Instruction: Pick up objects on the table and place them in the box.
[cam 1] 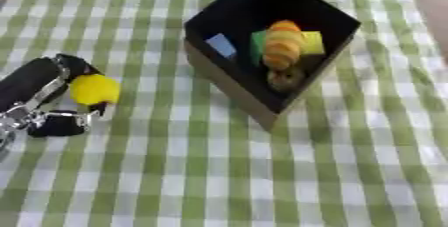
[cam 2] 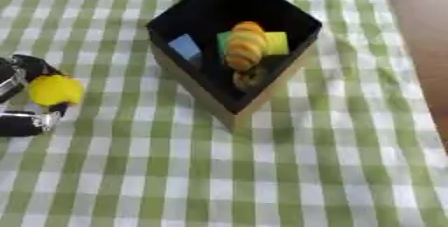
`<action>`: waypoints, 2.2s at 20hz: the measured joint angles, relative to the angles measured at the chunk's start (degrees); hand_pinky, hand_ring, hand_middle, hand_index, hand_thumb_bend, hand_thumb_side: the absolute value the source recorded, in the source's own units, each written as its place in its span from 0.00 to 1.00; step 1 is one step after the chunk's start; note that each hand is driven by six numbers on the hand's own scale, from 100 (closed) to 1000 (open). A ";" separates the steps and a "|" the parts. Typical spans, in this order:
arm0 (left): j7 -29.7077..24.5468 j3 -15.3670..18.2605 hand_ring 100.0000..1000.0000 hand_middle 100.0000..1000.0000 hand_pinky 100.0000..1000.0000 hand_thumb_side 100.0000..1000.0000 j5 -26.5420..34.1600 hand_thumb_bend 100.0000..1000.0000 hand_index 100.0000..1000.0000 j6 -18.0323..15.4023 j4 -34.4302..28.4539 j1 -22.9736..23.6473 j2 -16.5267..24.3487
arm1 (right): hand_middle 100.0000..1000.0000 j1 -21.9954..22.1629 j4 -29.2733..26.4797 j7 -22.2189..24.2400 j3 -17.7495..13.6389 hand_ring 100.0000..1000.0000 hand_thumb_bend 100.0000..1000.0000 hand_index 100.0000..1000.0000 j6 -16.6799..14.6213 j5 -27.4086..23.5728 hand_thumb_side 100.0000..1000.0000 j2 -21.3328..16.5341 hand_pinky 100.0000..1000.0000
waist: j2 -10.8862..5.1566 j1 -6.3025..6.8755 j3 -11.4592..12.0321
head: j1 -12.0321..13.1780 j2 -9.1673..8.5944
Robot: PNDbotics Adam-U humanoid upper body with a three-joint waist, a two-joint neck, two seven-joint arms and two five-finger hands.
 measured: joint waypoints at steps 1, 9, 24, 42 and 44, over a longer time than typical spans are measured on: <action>0.24 0.00 0.56 0.48 0.63 0.01 -0.39 0.00 0.64 -0.15 -0.75 -0.62 0.06 | 0.57 0.00 0.00 -0.01 0.00 0.84 0.00 0.84 -0.01 0.00 0.48 0.00 0.86 | -0.02 0.03 0.01 | -0.01 0.01; -1.58 -1.53 0.57 0.50 0.65 0.00 -3.25 0.01 0.66 -2.77 -7.10 -10.62 -0.75 | 0.58 -0.53 0.00 -0.42 0.24 0.84 0.00 0.84 -0.39 -0.23 0.48 -0.04 0.85 | -1.53 0.69 -0.20 | 0.16 0.75; -7.18 -1.22 0.57 0.49 0.64 0.06 -9.74 0.00 0.65 -1.80 7.40 -31.56 -19.36 | 0.59 -4.18 0.00 -1.21 1.03 0.83 0.00 0.84 -1.17 -1.57 0.48 -0.12 0.85 | -2.50 0.88 -0.57 | 2.56 1.93; -0.41 -0.40 0.59 0.51 0.65 0.14 -15.68 0.03 0.66 -6.51 30.18 -36.88 -32.22 | 0.59 -5.64 0.00 -1.08 0.99 0.83 0.00 0.84 -0.56 -2.43 0.49 1.34 0.85 | -1.41 1.09 -2.03 | 2.18 0.60; -0.10 -0.42 0.59 0.52 0.65 0.18 -15.75 0.06 0.67 -6.74 30.94 -36.88 -32.62 | 0.59 -5.64 0.00 -1.03 0.99 0.83 0.00 0.84 -0.51 -2.52 0.49 1.50 0.85 | -1.31 1.10 -2.06 | 2.18 0.48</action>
